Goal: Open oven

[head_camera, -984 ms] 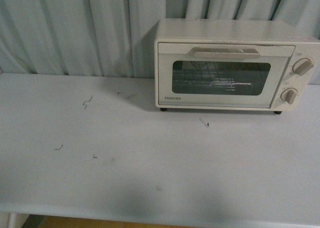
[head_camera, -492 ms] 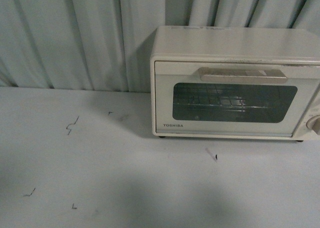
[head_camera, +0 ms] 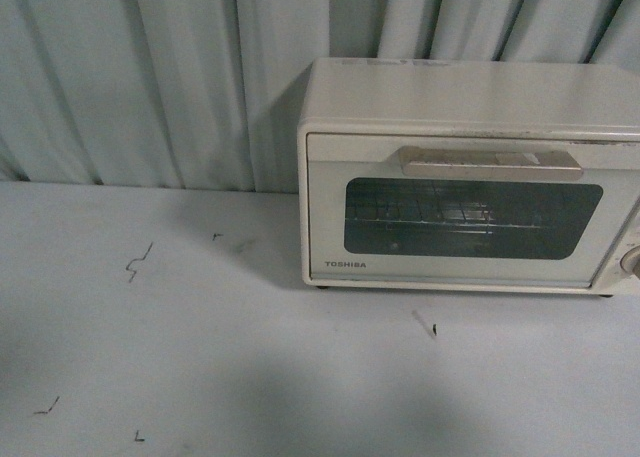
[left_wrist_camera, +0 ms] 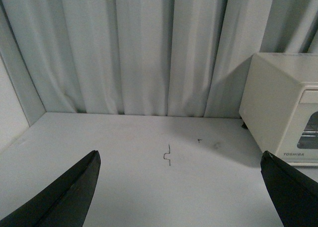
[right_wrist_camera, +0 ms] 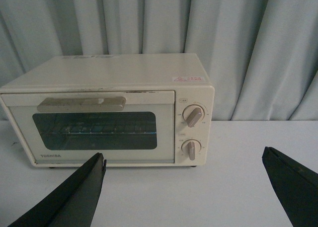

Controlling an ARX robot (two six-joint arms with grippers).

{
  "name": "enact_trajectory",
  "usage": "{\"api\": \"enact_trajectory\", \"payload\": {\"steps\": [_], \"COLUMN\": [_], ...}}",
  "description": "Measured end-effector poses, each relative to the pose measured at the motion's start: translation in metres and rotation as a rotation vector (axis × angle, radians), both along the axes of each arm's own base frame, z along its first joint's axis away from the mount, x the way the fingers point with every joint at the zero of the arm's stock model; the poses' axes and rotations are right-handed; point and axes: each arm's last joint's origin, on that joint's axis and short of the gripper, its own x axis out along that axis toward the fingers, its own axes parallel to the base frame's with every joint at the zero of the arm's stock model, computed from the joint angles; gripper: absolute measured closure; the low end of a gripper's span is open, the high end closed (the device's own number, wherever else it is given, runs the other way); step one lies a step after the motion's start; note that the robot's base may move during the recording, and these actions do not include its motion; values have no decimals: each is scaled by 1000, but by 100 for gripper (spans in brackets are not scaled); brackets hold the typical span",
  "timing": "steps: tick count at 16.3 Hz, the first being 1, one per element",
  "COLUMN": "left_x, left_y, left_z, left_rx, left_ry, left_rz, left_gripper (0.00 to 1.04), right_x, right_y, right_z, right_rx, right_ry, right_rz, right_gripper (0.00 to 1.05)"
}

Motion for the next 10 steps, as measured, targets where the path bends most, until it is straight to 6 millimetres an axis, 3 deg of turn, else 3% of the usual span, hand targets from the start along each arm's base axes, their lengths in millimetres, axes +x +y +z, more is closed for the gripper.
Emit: {"api": "enact_trajectory", "payload": {"steps": [10], "left_x": [0], "left_y": [0], "left_z": [0], "left_rx": [0], "left_ry": [0], "left_rz": [0], "left_gripper": [7], "right_x": [0], "right_y": [0], "right_z": [0], "right_rx": [0], "right_ry": [0], "right_rz": [0], "right_gripper": [6]}}
